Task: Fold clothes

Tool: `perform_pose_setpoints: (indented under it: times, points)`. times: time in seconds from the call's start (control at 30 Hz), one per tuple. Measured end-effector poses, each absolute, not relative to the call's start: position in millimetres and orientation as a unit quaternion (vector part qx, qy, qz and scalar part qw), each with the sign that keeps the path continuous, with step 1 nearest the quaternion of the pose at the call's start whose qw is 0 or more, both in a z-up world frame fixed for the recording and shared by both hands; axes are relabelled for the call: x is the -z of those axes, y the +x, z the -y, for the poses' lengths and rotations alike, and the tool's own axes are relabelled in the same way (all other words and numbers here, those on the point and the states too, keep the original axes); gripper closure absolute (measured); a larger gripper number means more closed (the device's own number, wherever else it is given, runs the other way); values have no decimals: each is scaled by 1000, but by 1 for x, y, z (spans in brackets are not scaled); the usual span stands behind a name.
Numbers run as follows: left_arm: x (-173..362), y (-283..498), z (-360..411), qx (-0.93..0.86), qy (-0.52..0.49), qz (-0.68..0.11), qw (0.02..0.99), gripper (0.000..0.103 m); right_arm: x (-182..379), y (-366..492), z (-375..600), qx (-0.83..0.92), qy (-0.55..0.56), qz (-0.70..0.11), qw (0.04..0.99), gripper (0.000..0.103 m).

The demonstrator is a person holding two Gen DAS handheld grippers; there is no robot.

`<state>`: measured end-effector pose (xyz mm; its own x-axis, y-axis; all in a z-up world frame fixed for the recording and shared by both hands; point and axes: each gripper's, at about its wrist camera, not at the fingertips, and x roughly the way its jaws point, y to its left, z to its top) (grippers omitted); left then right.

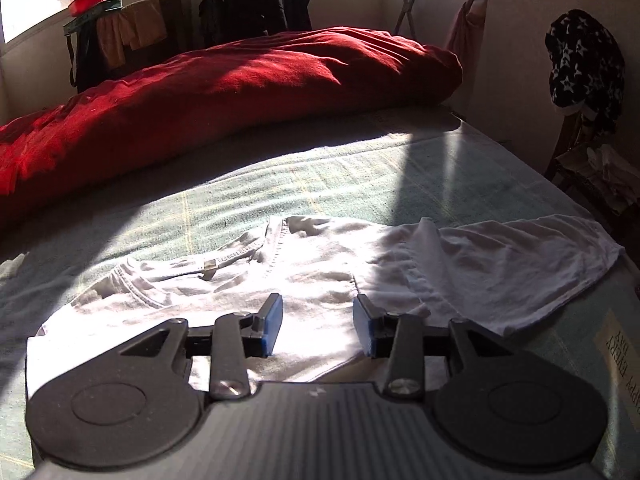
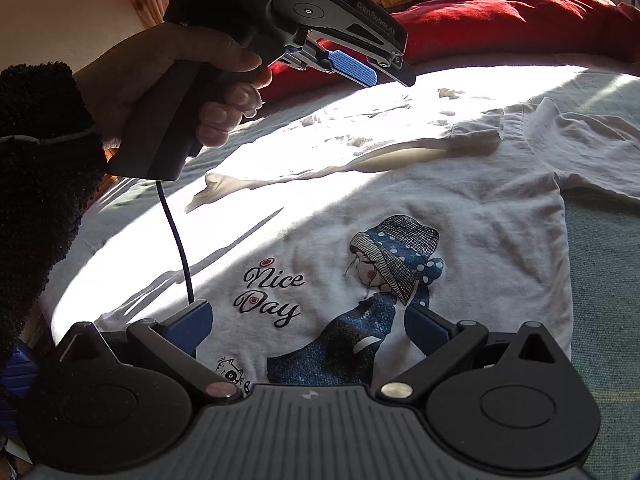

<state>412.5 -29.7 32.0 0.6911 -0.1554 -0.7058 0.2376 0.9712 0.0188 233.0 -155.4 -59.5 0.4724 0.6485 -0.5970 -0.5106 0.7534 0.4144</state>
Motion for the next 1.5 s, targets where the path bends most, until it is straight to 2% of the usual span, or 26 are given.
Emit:
perform_pose_setpoints:
  times: [0.1, 0.2, 0.43, 0.57, 0.8, 1.03, 1.1, 1.17, 1.3, 1.5]
  points:
    - [-45, 397, -10, 61, 44, -363, 929, 52, 60, 234, 154, -339, 91, -386, 853, 0]
    - [-48, 383, -55, 6, 18, -361, 932, 51, 61, 237, 153, -337, 93, -388, 852, 0]
    - [-3, 346, -130, -93, 25, -378, 921, 46, 64, 242, 142, -336, 92, -391, 852, 0]
    - [31, 336, -149, -73, -4, -386, 920, 46, 67, 245, 133, -329, 81, -390, 856, 0]
    - [66, 333, -147, -117, 88, -335, 931, 45, 73, 248, 120, -315, 62, -379, 868, 0]
    - [75, 321, -226, -183, -55, -309, 931, 43, 76, 248, 105, -302, 26, -368, 879, 0]
    - [80, 314, -253, -211, -117, -310, 919, 48, 77, 247, 99, -297, 6, -367, 882, 0]
    - [78, 303, -272, -209, -175, -293, 916, 48, 79, 242, 90, -292, -31, -361, 885, 0]
    - [61, 291, -275, -174, -217, -256, 926, 43, 84, 232, 80, -284, -83, -344, 891, 0]
    - [47, 329, -241, -62, -251, -267, 928, 41, 84, 234, 82, -284, -74, -346, 891, 0]
